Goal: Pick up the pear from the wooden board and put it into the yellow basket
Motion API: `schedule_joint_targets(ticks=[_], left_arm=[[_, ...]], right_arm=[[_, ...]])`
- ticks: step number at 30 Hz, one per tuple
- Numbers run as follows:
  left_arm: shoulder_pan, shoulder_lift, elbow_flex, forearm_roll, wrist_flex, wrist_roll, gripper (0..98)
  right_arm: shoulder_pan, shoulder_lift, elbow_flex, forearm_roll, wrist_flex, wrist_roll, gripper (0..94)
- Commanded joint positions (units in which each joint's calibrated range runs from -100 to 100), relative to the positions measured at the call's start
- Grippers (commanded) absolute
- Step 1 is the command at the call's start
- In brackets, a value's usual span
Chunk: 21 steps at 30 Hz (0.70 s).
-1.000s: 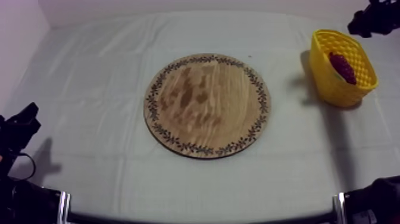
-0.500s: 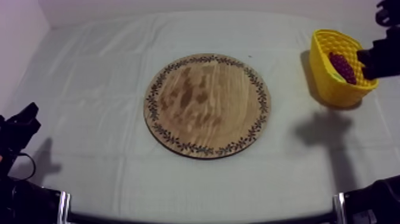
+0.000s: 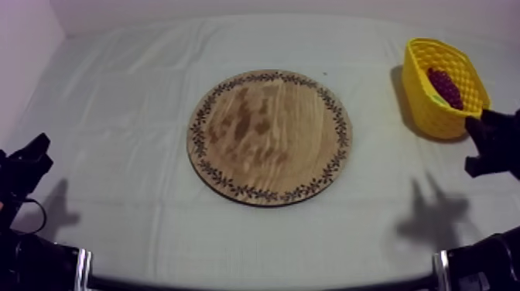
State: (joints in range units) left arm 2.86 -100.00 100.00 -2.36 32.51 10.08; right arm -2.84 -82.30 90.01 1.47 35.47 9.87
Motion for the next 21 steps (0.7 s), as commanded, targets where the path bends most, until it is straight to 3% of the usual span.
schedule_joint_targets(ticks=[1, 10, 21], left_arm=[[0.0, 0.0, 0.0, -0.01, -0.01, 0.0, 0.1], [0.0, 0.0, 0.0, -0.01, -0.01, -0.04, 0.1], [0.0, 0.0, 0.0, -0.01, -0.01, -0.05, 0.1]], right_arm=[[-0.2, -6.64, 4.91, 0.23, 0.18, -3.7, 18.3], [0.2, -13.13, 8.82, -2.68, 3.78, -3.13, 2.9], [0.32, -13.45, 9.51, -2.86, 3.26, -1.67, 1.8]])
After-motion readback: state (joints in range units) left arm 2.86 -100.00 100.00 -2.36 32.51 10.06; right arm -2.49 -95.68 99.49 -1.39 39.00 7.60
